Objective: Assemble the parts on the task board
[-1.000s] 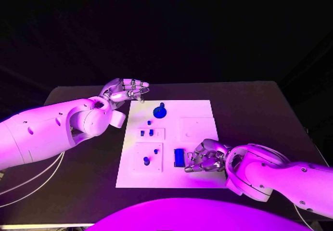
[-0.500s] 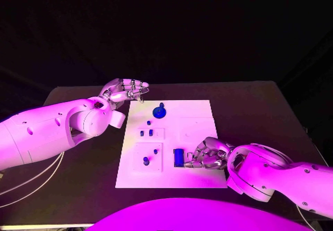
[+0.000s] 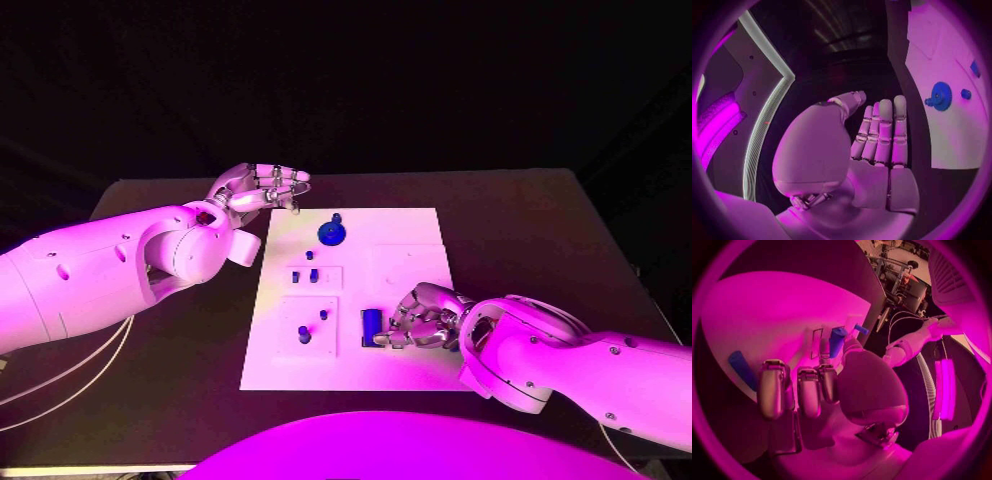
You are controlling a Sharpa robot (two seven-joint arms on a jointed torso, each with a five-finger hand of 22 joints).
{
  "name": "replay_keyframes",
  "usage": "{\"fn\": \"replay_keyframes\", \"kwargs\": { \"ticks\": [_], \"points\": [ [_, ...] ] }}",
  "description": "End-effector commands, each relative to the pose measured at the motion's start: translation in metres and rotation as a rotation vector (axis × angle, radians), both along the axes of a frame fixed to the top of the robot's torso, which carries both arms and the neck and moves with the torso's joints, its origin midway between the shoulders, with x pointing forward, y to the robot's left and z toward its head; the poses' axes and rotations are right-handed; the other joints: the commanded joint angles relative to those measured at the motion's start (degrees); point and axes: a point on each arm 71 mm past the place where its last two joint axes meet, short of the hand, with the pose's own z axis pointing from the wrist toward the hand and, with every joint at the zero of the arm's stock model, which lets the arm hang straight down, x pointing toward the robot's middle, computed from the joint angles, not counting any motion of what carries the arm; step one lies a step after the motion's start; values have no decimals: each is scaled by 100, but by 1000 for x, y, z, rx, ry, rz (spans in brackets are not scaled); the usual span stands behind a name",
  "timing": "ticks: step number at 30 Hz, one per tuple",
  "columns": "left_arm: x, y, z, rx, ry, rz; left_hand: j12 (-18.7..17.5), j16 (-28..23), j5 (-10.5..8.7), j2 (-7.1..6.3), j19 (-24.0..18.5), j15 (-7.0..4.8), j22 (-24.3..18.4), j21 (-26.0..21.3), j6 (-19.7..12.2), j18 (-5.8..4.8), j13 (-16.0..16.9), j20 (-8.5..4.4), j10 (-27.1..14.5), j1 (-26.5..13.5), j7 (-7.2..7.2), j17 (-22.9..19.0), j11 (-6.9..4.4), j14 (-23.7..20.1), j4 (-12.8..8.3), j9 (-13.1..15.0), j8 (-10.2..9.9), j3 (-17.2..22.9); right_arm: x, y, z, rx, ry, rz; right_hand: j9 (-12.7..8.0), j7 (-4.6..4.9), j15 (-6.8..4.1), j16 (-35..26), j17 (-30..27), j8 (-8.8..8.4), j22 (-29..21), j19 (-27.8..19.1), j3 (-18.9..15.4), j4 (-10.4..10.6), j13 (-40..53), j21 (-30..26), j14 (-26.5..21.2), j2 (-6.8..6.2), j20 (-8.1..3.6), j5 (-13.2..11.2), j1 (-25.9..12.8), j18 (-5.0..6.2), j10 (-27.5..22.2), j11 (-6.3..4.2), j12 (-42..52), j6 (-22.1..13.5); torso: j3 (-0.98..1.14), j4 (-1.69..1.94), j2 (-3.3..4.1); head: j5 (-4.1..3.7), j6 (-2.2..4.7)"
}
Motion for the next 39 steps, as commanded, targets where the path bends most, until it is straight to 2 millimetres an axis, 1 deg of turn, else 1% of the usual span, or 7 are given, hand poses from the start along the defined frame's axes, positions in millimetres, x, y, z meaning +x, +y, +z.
{"fn": "replay_keyframes", "kwargs": {
  "ticks": [1, 9, 12, 21, 27, 36, 39],
  "points": [
    [-1, -3, 1, -14, -2, -17, 40, -16, 19, 36, -9, -5, -6, -33, -31, 76, -4, 27, -27, -6, -10, -7, -4, -52, 5, 7, 19, -14, 0, 2, -2, -30, -12, 17, -2, -7, -44, 16, 1244, -11, 1232, 260, 33, -1, 805, 32, 537, 28, -37, 18, 68, -98, 185, -39, 31, 33, 5, -2, -5, 0, 0],
    [-1, -2, 1, -13, -2, -15, 57, -14, 18, 40, -4, -4, -8, -41, -31, 75, -5, 27, -35, -2, -8, -14, -3, -56, 6, 9, 31, -13, 5, 0, -3, -51, -52, -12, 1, -17, -55, 18, 1253, 8, 1236, 267, 107, 21, 814, 50, 539, 232, -49, 12, 63, -101, 194, -52, 33, 63, 7, -2, 0, -2, 0],
    [0, -1, 1, -12, -2, -14, 57, -14, 18, 40, -4, -4, -8, -41, -31, 75, -5, 27, -35, -2, -8, -14, -3, -56, 6, 9, 31, -13, 5, 0, -2, -47, -57, -9, 1, -20, -56, 19, 1253, 9, 1237, 268, 104, 16, 819, 52, 539, 226, -49, 10, 64, -102, 197, -52, 39, 63, 7, -1, -2, -4, 0],
    [0, 0, 1, -11, -2, -11, 57, -14, 18, 40, -4, -4, -8, -41, -31, 75, -5, 27, -35, -2, -8, -14, -3, -56, 6, 9, 31, -13, 1, -6, 7, 24, -100, -29, -9, 4, -50, 11, 1233, -21, 1223, 250, 15, 8, 801, -2, 535, 51, -49, 4, 62, -92, 182, -36, 9, -14, 4, -8, -8, -9, 2],
    [0, 1, 1, -10, -2, -8, 57, -14, 18, 40, -4, -4, -8, -41, -31, 75, -5, 27, -35, -2, -8, -14, -3, -56, 6, 9, 31, -13, 4, -20, 22, 103, -154, -68, -77, 140, 43, -10, 1174, -213, 1186, 197, 40, -4, 779, -152, 522, -55, 17, 14, 299, -67, 144, 79, -31, -326, -1, -9, -9, -55, 23],
    [-1, 0, 1, -13, -2, -14, 67, -11, 18, 43, -2, -2, -10, -49, -33, 75, -6, 29, -40, -11, -7, -17, -2, -57, 16, 9, 36, -15, 18, -71, 42, 45, -240, -120, -166, 261, 136, -30, 1118, -456, 1166, 165, 106, -23, 740, -233, 510, -186, 105, 10, 740, -53, 93, 185, -88, -511, -21, -11, -10, -180, 52],
    [-2, -3, 2, -17, -3, -22, 67, -11, 18, 43, -2, -2, -10, -49, -33, 75, -6, 29, -40, -11, -7, -17, -2, -57, 16, 9, 36, -15, 17, -87, 42, -7, -258, -128, -175, 275, 147, -36, 1103, -484, 1157, 152, 93, -10, 698, -270, 506, -222, 115, 9, 763, -46, 59, 198, -138, -527, -9, -24, -12, -192, 50]
  ]
}}
